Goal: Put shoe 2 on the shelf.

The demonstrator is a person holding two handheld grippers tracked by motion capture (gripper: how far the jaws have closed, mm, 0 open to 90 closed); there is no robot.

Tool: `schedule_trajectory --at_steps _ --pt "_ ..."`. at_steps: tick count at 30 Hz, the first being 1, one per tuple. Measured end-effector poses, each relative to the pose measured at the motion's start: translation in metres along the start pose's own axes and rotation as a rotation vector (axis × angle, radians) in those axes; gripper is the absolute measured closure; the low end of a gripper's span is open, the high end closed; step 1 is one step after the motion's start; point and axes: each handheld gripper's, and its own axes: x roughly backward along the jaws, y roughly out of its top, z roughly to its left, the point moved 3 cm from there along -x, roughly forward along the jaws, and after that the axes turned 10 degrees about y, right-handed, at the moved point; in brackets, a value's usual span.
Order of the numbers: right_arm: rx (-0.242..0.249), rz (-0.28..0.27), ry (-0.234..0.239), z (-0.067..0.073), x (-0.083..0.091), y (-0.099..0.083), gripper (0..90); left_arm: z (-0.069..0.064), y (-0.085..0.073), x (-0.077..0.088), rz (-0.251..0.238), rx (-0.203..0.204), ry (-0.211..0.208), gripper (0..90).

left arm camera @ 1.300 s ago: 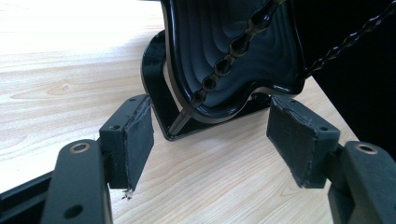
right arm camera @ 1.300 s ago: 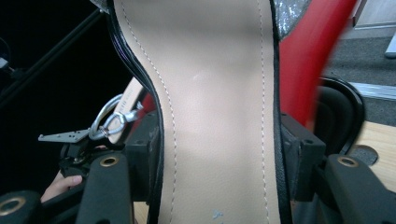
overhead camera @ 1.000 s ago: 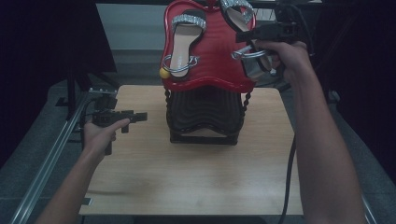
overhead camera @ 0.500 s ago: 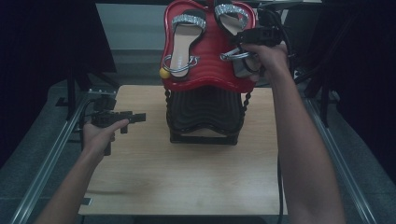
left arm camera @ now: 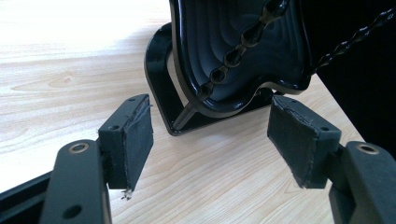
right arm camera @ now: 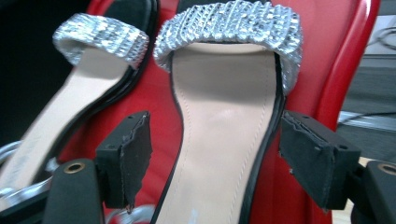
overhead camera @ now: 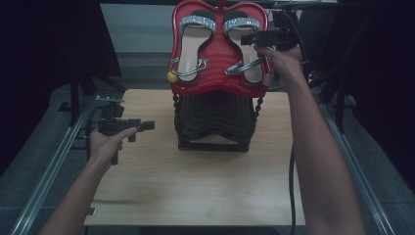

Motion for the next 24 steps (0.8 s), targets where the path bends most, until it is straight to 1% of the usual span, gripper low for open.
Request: schedule_trajectory --at_steps 2,5,7,9,11,16,17,19,21,24 --pt "0.000 -0.019 0.034 -0.003 0.006 -0.002 27.4 -0.001 0.000 -0.001 0.001 -0.002 -0.001 31.1" --pt "-0.007 -0.045 0.098 -0.009 0.019 -0.005 29.5 -0.003 0.001 -0.002 -0.002 -0.001 -0.001 31.2" --pt "-0.013 -0.061 0.144 -0.014 0.027 -0.008 31.5 -0.004 0.002 -0.003 0.000 -0.002 -0.001 31.2" --pt "-0.025 -0.077 0.176 -0.022 0.037 -0.012 32.0 -0.005 0.002 -0.004 0.000 -0.003 0.000 31.2" --pt "-0.029 -0.091 0.194 -0.028 0.045 -0.017 32.0 -0.006 0.002 -0.005 0.000 -0.005 0.000 31.2" --pt "-0.039 -0.106 0.214 -0.047 0.068 -0.037 32.1 -0.011 0.003 -0.010 0.001 -0.005 -0.009 31.1" --pt "-0.039 -0.116 0.226 -0.053 0.075 -0.044 32.8 -0.012 0.003 -0.012 0.003 -0.004 -0.009 31.1" --pt "-0.033 -0.125 0.246 -0.061 0.083 -0.052 34.0 -0.013 0.003 -0.013 0.004 -0.002 -0.009 31.2" --pt "-0.032 -0.130 0.250 -0.069 0.091 -0.061 34.0 -0.016 0.004 -0.014 0.001 -0.006 -0.008 31.2" --pt "-0.039 -0.137 0.258 -0.079 0.099 -0.075 33.9 -0.020 0.006 -0.015 -0.001 -0.012 -0.009 31.2"
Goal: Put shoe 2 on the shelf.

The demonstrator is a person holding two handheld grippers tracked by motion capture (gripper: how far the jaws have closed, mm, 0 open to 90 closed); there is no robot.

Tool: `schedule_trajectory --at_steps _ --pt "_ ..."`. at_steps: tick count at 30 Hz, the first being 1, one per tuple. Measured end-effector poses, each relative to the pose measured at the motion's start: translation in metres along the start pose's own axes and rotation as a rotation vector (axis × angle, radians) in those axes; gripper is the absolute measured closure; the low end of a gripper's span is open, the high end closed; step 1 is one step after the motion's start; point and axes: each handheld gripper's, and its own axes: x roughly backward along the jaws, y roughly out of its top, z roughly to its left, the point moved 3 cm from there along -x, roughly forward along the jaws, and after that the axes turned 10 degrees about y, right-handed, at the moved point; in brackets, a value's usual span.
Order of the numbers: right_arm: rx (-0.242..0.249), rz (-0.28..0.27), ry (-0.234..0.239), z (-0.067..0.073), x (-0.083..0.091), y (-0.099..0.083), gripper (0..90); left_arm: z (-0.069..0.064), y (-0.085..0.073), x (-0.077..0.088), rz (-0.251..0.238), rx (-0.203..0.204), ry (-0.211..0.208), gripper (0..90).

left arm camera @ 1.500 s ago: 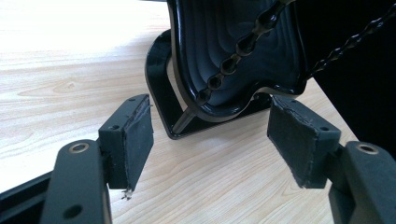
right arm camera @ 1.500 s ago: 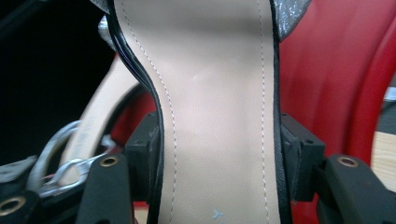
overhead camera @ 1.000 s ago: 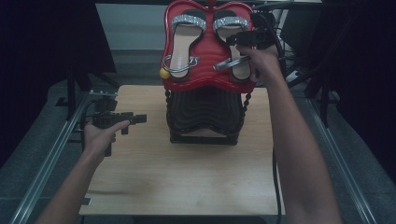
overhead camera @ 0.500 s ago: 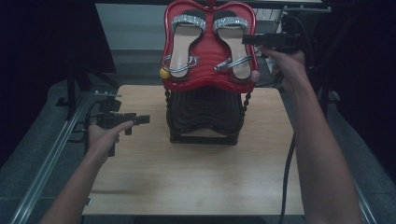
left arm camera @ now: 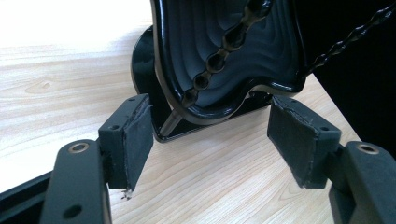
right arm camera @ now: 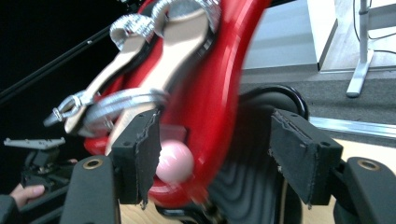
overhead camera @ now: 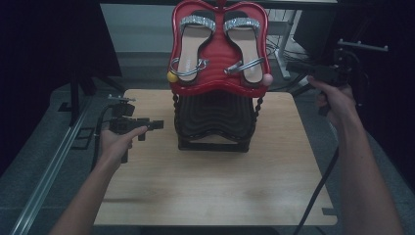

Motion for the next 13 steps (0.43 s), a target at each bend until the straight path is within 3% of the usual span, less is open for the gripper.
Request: schedule_trajectory --at_steps 7,13 --pt "-0.009 0.024 -0.020 -0.017 0.008 -0.022 33.9 -0.004 0.001 -0.001 0.001 -0.009 0.000 31.2" --pt "0.021 0.029 -0.017 -0.014 0.008 -0.022 33.6 -0.004 0.000 -0.001 -0.008 -0.008 0.002 31.1"
